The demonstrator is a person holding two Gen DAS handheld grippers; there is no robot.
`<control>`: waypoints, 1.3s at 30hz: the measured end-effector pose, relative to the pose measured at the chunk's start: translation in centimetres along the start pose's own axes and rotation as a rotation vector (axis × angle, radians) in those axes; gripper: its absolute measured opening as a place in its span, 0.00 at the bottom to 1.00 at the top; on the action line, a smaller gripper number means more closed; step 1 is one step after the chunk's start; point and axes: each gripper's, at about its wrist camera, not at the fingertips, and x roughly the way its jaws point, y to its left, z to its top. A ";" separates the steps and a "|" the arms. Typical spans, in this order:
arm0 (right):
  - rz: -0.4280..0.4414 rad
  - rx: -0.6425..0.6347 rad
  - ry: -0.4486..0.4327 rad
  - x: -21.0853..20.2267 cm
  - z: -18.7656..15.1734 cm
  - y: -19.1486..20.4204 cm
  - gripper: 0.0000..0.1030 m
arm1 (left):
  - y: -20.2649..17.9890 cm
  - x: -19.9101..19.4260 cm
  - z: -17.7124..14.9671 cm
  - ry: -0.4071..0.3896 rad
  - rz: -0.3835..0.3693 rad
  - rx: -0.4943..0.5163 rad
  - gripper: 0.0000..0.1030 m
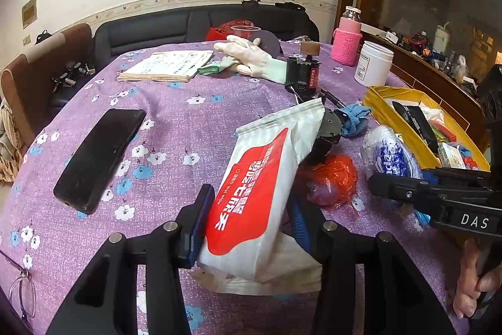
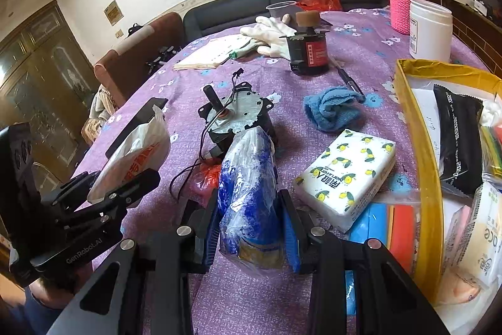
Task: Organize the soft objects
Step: 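Carry the white-red tissue pack with the left tool while the right tool carries the blue bag to the tray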
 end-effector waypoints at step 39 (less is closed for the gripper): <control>-0.051 0.176 -0.205 -5.6 2.2 -5.6 0.37 | -5.3 -1.6 2.2 -0.020 -0.165 0.053 0.45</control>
